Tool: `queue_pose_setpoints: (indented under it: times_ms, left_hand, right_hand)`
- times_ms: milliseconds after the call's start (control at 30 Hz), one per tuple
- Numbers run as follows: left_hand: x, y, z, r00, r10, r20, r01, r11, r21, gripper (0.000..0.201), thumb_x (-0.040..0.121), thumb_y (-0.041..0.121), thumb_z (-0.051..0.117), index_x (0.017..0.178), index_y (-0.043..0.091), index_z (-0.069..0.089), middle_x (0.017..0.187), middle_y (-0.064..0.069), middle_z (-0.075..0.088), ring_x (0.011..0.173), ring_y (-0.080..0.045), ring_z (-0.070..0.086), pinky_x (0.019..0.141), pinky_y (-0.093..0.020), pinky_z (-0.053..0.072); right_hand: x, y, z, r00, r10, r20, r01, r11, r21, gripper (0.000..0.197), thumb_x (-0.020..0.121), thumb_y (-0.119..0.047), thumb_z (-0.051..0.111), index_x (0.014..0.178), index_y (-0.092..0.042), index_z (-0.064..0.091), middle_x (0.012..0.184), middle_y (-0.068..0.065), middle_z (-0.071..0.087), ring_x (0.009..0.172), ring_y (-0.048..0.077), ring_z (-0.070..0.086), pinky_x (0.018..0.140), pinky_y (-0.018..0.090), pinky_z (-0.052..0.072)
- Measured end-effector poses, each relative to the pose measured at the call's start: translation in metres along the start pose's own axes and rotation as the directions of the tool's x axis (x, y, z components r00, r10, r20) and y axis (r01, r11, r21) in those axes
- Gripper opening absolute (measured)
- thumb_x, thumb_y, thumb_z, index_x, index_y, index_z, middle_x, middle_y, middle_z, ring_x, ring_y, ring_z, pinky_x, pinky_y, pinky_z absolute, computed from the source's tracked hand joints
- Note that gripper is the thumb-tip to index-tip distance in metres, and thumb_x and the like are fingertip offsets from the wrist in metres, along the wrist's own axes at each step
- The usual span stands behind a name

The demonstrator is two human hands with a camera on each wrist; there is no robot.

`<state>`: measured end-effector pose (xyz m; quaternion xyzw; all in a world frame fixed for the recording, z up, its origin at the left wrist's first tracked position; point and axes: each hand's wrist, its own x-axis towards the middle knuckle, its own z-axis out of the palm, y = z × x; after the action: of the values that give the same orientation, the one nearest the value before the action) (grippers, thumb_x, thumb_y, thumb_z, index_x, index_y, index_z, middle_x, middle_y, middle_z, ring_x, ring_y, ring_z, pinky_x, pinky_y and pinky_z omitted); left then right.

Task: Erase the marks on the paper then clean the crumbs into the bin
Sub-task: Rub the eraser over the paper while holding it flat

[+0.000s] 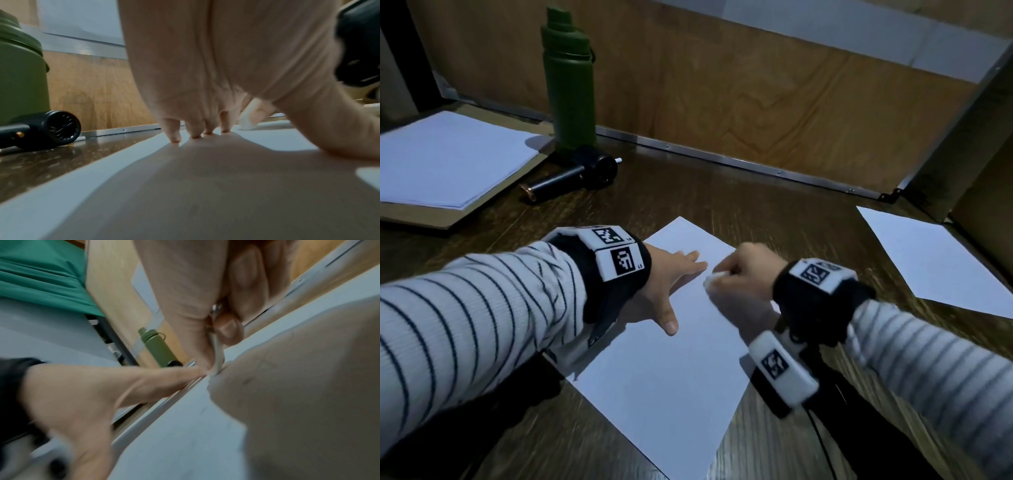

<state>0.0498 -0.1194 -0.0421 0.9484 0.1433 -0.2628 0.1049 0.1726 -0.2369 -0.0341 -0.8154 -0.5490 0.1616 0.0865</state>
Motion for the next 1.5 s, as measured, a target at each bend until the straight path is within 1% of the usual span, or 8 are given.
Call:
queue_pose_setpoints:
  times_ms: [367,533,600,867,967,1200,1400,1500]
  left_hand:
    - [0.001,-0.001,0.002,1.0,-0.002,-0.006,0.003,1.0,0.019,0.117,0.072,0.053,0.072,0.15,0.025,-0.011,0.157,0.007,-0.017,0.147,-0.013,-0.005,0.119,-0.039,0.007]
    - [-0.009,0.007,-0.004,0.996,-0.021,-0.091,0.028,0.996,0.084,0.068,0.092,0.041,0.053,0.148,0.017,0.022,0.157,-0.001,0.018,0.136,-0.023,0.034,0.109,-0.034,0.03]
    - [-0.015,0.018,-0.007,0.986,-0.015,-0.164,0.041,0.987,0.156,0.039,0.097,0.031,0.046,0.131,0.012,0.042,0.143,-0.007,0.041,0.116,-0.023,0.047,0.094,-0.031,0.036]
    - [-0.031,0.087,0.029,0.97,0.237,-0.058,-0.217,0.945,0.245,0.084,0.081,0.06,-0.006,0.151,0.014,-0.004,0.159,-0.003,-0.014,0.147,-0.021,-0.004,0.117,-0.042,0.003]
    - [-0.037,0.092,0.04,0.973,0.231,0.026,-0.232,0.959,0.161,0.072,0.094,0.056,0.014,0.15,0.017,-0.01,0.158,0.0,-0.017,0.146,-0.02,-0.01,0.117,-0.041,0.0]
    - [-0.039,0.049,0.025,0.861,-0.503,-0.069,0.507,0.861,0.042,0.101,0.082,0.076,0.034,0.15,0.008,0.004,0.159,-0.012,0.0,0.146,-0.031,0.007,0.116,-0.044,0.01]
    - [-0.017,0.089,0.027,0.991,0.084,-0.105,-0.072,0.991,0.108,0.074,0.095,0.058,0.021,0.151,0.02,-0.008,0.158,0.001,-0.017,0.146,-0.022,-0.01,0.116,-0.046,-0.001]
    - [-0.013,0.09,0.036,0.997,0.011,-0.077,-0.007,0.999,0.046,0.078,0.092,0.063,0.026,0.15,0.024,-0.008,0.159,0.003,-0.014,0.147,-0.022,-0.008,0.116,-0.044,0.0]
  right_hand:
    - [-0.022,0.005,0.01,0.997,-0.072,0.03,0.062,0.963,0.263,0.024,0.087,-0.036,0.058,0.082,-0.017,0.072,0.062,-0.009,0.06,0.06,0.004,0.053,0.063,0.02,0.043]
    - [-0.01,0.043,0.0,0.899,0.413,0.144,-0.224,0.151,0.963,0.03,0.099,-0.026,0.039,0.085,-0.005,0.055,0.075,0.011,0.05,0.065,0.021,0.049,0.057,0.03,0.041]
    - [-0.008,0.052,0.003,0.89,0.421,0.176,-0.214,0.045,0.976,0.031,0.1,-0.026,0.036,0.088,-0.002,0.051,0.08,0.015,0.049,0.067,0.024,0.051,0.051,0.029,0.046]
    - [-0.01,0.055,0.004,0.923,0.345,0.168,-0.2,0.057,0.978,0.033,0.101,-0.025,0.031,0.088,0.0,0.047,0.076,0.015,0.047,0.058,0.024,0.049,0.051,0.026,0.047]
    - [-0.012,0.055,0.003,0.93,0.317,0.184,-0.224,0.092,0.97,0.034,0.101,-0.025,0.03,0.085,-0.001,0.047,0.074,0.014,0.046,0.058,0.023,0.049,0.058,0.026,0.044]
    - [-0.014,0.055,0.002,0.933,0.304,0.191,-0.229,0.092,0.969,0.029,0.101,-0.023,0.031,0.087,-0.002,0.047,0.071,0.014,0.042,0.076,0.028,0.056,0.069,0.031,0.042]
    - [-0.012,0.058,0.002,0.934,0.31,0.18,-0.213,0.076,0.974,0.033,0.102,-0.023,0.03,0.086,-0.001,0.048,0.076,0.014,0.046,0.058,0.024,0.053,0.06,0.028,0.043]
    - [-0.01,0.059,0.003,0.932,0.308,0.194,-0.225,0.069,0.972,0.033,0.101,-0.024,0.031,0.086,0.0,0.049,0.077,0.015,0.048,0.062,0.024,0.052,0.05,0.024,0.05]
